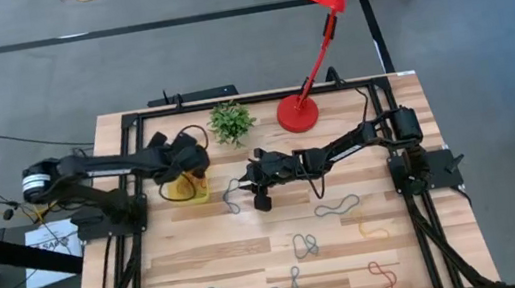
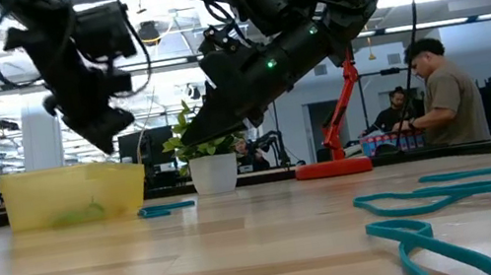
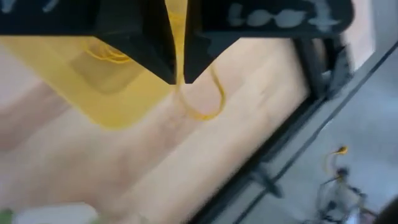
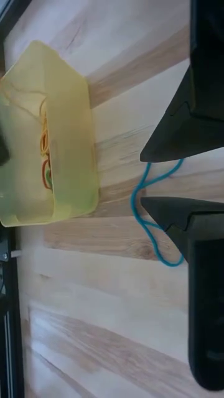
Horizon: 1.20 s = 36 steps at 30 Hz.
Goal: Pick and place items into bin
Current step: Put the yellow rubber band into the yellow bin
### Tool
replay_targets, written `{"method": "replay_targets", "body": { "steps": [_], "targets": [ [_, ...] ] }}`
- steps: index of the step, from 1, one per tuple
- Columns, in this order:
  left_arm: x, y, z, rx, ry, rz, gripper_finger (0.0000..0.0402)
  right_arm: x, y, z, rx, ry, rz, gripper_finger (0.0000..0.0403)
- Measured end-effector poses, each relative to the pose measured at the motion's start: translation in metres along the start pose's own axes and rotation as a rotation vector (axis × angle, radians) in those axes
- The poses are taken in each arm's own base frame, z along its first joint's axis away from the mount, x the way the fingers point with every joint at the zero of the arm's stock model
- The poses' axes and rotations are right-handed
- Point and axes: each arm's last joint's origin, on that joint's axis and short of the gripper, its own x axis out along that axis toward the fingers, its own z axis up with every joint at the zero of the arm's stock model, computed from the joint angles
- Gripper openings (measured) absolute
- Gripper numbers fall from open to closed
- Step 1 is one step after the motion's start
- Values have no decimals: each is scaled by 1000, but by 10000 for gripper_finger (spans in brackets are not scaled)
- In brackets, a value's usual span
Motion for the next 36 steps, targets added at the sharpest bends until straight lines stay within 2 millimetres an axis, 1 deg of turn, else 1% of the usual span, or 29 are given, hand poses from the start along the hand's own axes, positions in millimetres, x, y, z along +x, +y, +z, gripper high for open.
{"method": "replay_targets", "body": {
  "steps": [3,7,10,13,15,17,21,24,26,29,34,36],
  "targets": [
    [12,-10,3,51,10,-33,45,0,0,-1,0,6,0,95],
    [24,-19,2,94,35,-25,76,0,0,-3,17,33,-1,95],
    [27,-21,0,113,55,-17,96,0,0,-6,27,64,-1,95],
    [24,-21,-2,124,55,-18,110,-1,0,-11,34,114,-3,95],
    [17,-18,-1,122,35,-21,116,-5,0,-12,60,163,-6,95],
    [7,-16,2,122,15,-34,120,-13,0,-8,87,191,-10,95],
    [-16,-9,9,91,-64,-77,122,-34,0,0,179,282,-27,95],
    [-32,-4,11,69,-122,-117,122,-52,7,4,233,363,-36,95],
    [-43,0,11,53,-161,-145,122,-62,17,2,254,434,-36,95],
    [-58,4,9,20,-216,-199,122,-81,36,-6,263,589,-38,95],
    [-82,2,6,12,-321,-309,122,-122,71,-13,339,799,-91,95],
    [-90,-2,5,23,-353,-363,122,-139,86,-15,368,854,-117,95]
  ]
}}
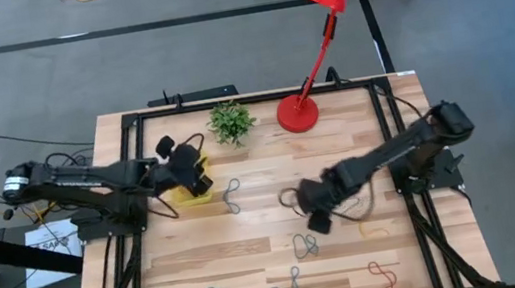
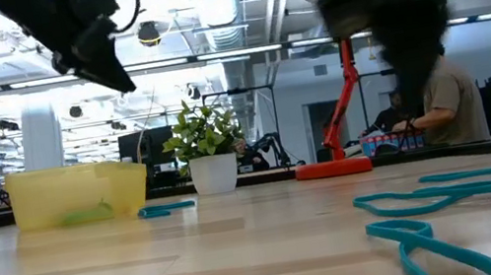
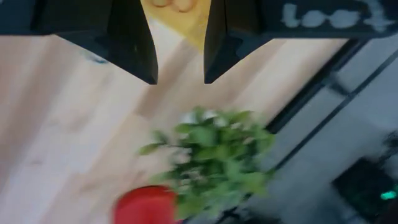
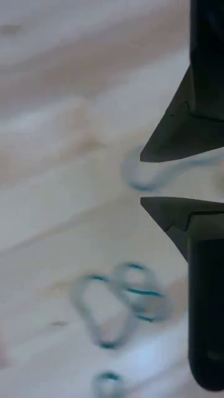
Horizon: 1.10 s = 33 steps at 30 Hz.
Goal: Pick and place items into bin
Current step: Put the yellow rubber band into the yellow bin
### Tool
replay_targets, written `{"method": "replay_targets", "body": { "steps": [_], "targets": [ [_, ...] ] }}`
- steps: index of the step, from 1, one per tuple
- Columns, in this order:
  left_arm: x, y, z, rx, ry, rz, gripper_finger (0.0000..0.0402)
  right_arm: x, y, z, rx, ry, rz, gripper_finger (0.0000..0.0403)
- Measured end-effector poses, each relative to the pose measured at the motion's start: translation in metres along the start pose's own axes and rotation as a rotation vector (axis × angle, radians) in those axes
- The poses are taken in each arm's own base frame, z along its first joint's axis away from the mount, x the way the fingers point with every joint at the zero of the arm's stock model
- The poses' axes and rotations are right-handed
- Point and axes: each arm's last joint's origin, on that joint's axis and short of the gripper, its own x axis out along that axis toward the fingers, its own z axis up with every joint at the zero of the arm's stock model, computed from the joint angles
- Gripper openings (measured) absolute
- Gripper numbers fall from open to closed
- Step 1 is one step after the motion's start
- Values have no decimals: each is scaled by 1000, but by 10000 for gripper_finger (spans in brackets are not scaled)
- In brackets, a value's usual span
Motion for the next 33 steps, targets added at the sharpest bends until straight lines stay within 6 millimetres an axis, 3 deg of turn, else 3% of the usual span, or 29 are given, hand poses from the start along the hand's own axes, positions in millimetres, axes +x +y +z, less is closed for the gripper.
{"method": "replay_targets", "body": {
  "steps": [7,15,19,24,33],
  "targets": [
    [-17,-25,-4,49,-47,-168,122,-15,28,-60,183,124,-107,95],
    [-30,-41,-15,101,-82,-250,122,-1,53,-112,375,132,-69,95],
    [-29,-42,-18,107,-87,-233,122,7,53,-133,450,126,-105,95],
    [-30,-44,-14,78,-127,-254,122,17,43,-147,513,36,-177,95],
    [-31,-46,-9,80,-172,-277,122,32,36,-151,518,-16,-143,95]
  ]
}}
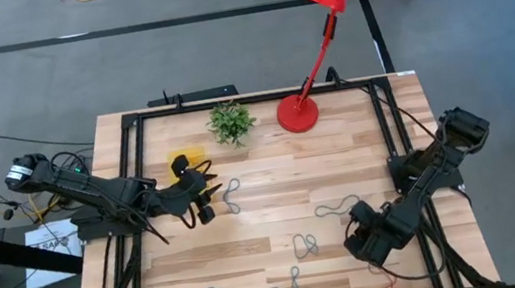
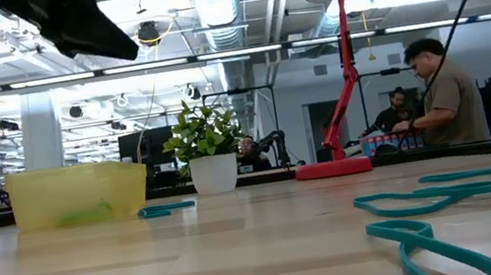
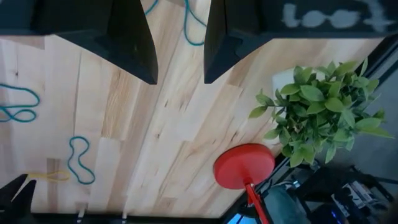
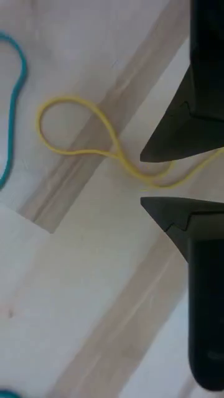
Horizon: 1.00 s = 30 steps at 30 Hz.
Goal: Pick and place items into bin
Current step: Put the yellow rubber band into the yellow bin
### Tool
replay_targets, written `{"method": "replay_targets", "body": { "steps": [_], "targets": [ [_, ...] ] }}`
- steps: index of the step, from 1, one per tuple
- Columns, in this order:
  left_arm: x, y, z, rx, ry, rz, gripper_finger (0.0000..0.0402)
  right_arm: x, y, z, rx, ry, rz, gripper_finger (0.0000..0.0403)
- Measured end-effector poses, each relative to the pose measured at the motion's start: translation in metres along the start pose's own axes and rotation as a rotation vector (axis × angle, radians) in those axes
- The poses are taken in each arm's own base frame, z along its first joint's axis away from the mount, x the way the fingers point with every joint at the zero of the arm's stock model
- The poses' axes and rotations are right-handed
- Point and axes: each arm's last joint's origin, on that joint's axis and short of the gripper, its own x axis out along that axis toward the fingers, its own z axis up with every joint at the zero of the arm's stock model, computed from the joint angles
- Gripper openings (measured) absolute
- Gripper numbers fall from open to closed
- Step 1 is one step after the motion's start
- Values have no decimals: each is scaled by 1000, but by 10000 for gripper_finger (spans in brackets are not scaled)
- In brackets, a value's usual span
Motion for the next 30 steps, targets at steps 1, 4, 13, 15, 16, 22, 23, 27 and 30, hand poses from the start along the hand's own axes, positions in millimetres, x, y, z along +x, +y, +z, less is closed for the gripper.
{"method": "replay_targets", "body": {
  "steps": [1,4,13,15,16,22,23,27,30],
  "targets": [
    [0,0,0,1,1,0,122,4,-1,0,3,0,3,95],
    [0,0,0,2,2,1,122,13,-3,2,12,0,2,95],
    [0,0,0,3,4,2,122,18,-3,2,10,-8,-35,48],
    [0,0,0,3,3,2,122,15,1,2,12,-10,-26,16],
    [0,0,0,3,4,2,122,13,3,3,8,-17,-21,9],
    [0,0,0,5,0,0,122,-14,38,24,-75,-240,118,4],
    [0,0,0,11,-3,-5,122,-18,43,29,-124,-298,127,3],
    [1,-5,6,43,-42,-85,122,-38,67,60,-294,-539,175,5],
    [5,-15,11,90,-86,-215,122,-47,76,90,-366,-732,113,2]
  ]
}}
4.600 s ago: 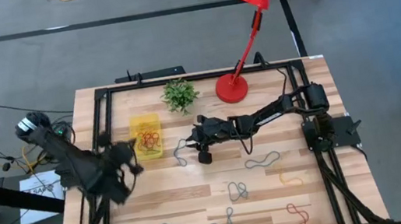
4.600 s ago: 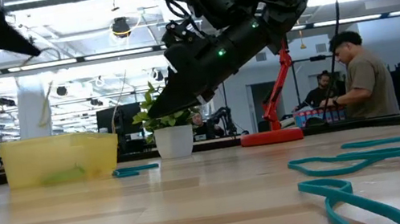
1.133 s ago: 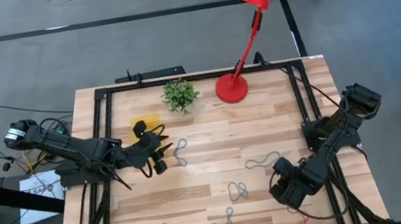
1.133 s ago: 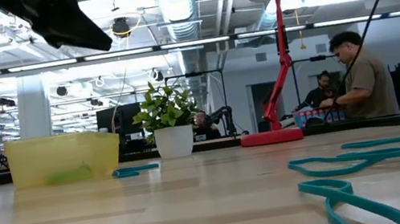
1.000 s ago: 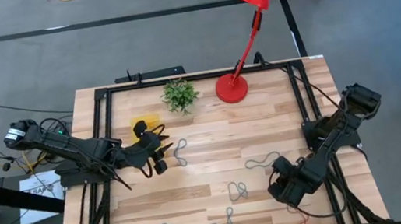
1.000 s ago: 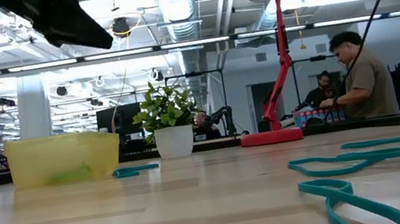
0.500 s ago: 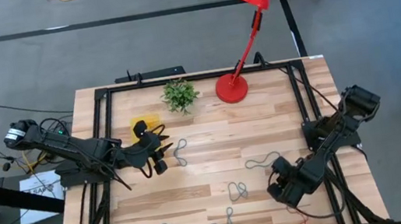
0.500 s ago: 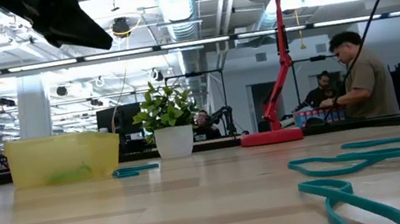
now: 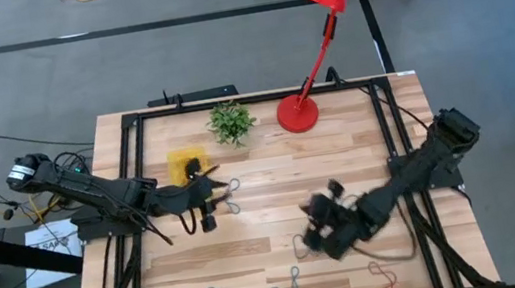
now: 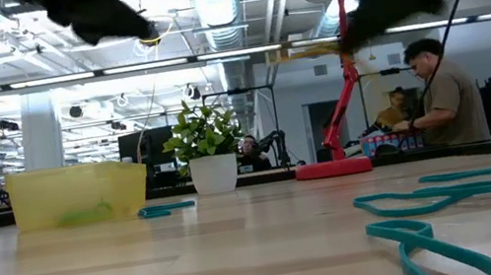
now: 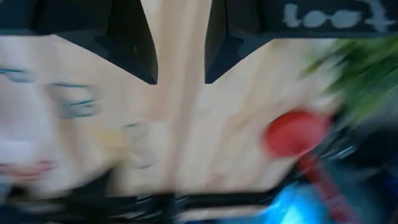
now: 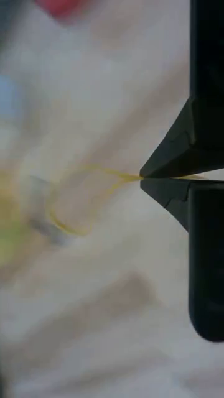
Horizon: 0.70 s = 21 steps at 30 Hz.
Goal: Pick and place items into bin
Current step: Put the yellow rubber band into the yellow bin
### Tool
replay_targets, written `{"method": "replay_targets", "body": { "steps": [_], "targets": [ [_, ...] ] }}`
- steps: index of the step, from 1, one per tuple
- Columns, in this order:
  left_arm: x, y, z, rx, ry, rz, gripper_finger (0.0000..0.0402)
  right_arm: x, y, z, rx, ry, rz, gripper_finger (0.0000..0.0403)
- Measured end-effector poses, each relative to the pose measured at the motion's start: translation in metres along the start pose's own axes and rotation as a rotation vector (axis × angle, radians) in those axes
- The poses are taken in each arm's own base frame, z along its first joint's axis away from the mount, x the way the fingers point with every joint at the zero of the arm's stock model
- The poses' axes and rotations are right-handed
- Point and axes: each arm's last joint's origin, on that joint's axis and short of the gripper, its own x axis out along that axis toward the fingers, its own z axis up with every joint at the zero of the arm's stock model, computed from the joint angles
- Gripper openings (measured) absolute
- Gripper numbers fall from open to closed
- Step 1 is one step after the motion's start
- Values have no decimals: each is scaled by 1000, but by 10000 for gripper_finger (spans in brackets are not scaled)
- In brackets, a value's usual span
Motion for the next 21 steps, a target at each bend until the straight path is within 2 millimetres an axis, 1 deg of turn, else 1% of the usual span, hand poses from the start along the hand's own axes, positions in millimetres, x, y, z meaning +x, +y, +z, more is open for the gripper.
{"method": "replay_targets", "body": {
  "steps": [2,4,6,9,12,15,19,21],
  "targets": [
    [7,-8,3,36,-33,-105,122,13,-5,17,-21,-71,-36,4],
    [13,-14,3,74,-53,-157,122,26,-12,31,-38,-89,-48,4],
    [20,-20,2,123,-65,-162,122,37,-18,44,-44,-98,-35,2],
    [35,-26,-6,166,-47,-99,122,49,-23,58,-62,-91,44,3],
    [53,-32,-16,181,-19,-16,122,52,-22,64,-72,-93,123,3],
    [71,-38,-25,229,-20,53,122,52,-22,65,-69,-94,135,1],
    [87,-43,-29,246,-78,162,122,52,-22,65,-72,-91,135,2],
    [92,-45,-27,247,-130,183,122,52,-22,65,-72,-91,135,1]
  ]
}}
